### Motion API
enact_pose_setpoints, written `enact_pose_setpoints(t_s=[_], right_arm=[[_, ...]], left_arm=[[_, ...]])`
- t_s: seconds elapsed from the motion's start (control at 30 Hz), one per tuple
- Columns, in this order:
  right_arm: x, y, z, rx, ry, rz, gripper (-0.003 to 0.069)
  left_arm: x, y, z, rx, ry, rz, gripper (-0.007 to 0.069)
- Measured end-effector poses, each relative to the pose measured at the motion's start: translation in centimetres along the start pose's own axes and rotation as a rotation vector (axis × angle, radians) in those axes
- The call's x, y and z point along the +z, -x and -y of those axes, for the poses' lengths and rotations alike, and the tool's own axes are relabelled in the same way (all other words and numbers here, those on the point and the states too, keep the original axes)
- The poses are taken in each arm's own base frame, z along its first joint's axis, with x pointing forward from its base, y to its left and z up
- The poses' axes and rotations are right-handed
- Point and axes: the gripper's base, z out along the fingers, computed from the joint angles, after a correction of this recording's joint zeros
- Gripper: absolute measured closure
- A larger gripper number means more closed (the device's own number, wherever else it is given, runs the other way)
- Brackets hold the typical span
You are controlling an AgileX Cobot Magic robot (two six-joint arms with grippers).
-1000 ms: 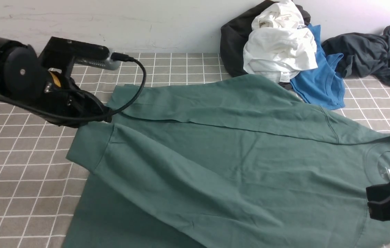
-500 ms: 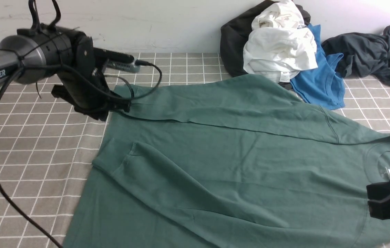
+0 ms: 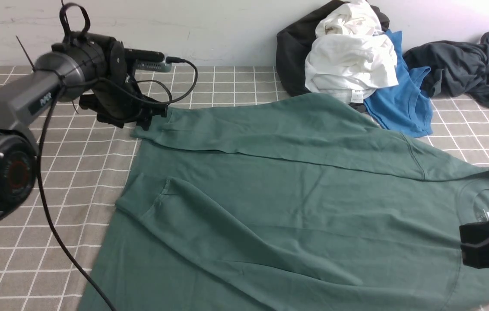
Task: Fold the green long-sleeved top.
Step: Use the left arm to clamp the cuff farthest from it
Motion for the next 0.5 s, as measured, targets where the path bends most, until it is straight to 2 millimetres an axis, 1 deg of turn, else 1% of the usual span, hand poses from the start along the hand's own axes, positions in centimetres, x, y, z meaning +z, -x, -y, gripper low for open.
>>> enact_pose_setpoints(t_s=[0.03,0.07,0.13,0.17,0.2,0.23,0.27,0.3,0.33,0.37,0.4,0.43,0.47,0.5], right_arm=[[0.0,0.0,0.0,0.0,-0.001,0.001,0.0669],[0.0,0.0,0.0,0.0,-0.001,0.002,0.0669],[0.0,0.0,0.0,0.002,-0.001,0.003,0.0669],[0.0,0.0,0.0,0.003,0.0,0.003,0.0669],[0.0,0.0,0.0,0.003,0.0,0.003,0.0669],[0.0,0.0,0.0,0.003,0.0,0.003,0.0669],[0.0,0.0,0.0,0.003,0.0,0.003,0.0669],[0.0,0.0,0.0,0.003,0.0,0.003,0.0669],[0.0,0.0,0.0,0.002,0.0,0.003,0.0669],[0.0,0.0,0.0,0.002,0.0,0.003,0.0669],[0.0,0.0,0.0,0.002,0.0,0.003,0.0669],[0.0,0.0,0.0,0.002,0.0,0.003,0.0669],[0.0,0.0,0.0,0.002,0.0,0.003,0.0669],[0.0,0.0,0.0,0.002,0.0,0.003,0.0669]], left_arm=[[0.7,0.0,-0.2,-0.031,0.002,-0.005,0.0242],[1.4,0.0,-0.4,-0.064,0.004,-0.018,0.0272],[1.6,0.1,-0.6,-0.088,0.0,-0.018,0.0324],[1.7,0.2,-0.6,-0.103,-0.008,-0.029,0.0417],[1.7,0.2,-0.7,-0.108,-0.011,-0.03,0.0444],[1.6,0.2,-0.5,-0.107,-0.031,-0.036,0.0542],[1.5,0.2,-0.4,-0.09,-0.034,-0.041,0.0579],[1.5,0.2,-0.4,-0.085,-0.034,-0.042,0.0579],[1.0,0.2,-0.3,-0.064,-0.051,-0.055,0.061],[0.3,0.4,-0.2,-0.041,-0.061,-0.066,0.062],[0.3,0.4,-0.2,-0.038,-0.062,-0.066,0.062],[-1.1,0.8,-0.1,-0.013,-0.072,-0.062,0.0622],[-1.8,1.0,-0.1,-0.001,-0.075,-0.056,0.0622],[-4.0,1.7,-0.1,0.028,-0.083,-0.037,0.0622]])
